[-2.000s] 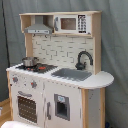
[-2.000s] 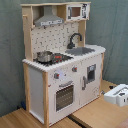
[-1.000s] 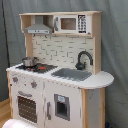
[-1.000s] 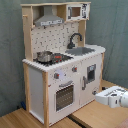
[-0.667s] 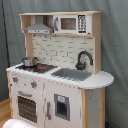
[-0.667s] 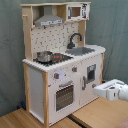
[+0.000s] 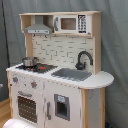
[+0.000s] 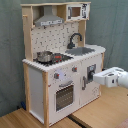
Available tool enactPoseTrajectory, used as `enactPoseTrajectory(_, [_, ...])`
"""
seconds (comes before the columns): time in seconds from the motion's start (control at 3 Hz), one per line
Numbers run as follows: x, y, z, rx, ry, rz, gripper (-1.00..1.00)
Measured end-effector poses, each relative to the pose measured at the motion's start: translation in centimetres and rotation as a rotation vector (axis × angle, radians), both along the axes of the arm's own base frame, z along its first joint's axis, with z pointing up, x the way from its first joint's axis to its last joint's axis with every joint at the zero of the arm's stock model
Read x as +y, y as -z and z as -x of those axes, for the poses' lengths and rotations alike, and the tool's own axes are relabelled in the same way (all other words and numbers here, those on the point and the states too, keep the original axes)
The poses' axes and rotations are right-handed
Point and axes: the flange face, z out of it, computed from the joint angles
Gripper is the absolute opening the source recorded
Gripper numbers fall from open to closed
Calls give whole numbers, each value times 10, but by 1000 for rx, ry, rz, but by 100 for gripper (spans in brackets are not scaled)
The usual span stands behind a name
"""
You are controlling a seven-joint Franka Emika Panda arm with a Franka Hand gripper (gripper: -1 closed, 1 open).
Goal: Play with the kitchen
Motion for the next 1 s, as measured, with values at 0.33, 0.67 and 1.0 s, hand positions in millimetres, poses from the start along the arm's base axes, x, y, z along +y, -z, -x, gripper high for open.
enactPoseTrajectory(0.33, [-7, -34, -13, -12, 1, 31, 100])
enactPoseTrajectory(0.67, [-19, -80, -18, -28, -7, 23, 100])
enactPoseTrajectory(1.0, [-34, -122, -25, -31, -20, 18, 100])
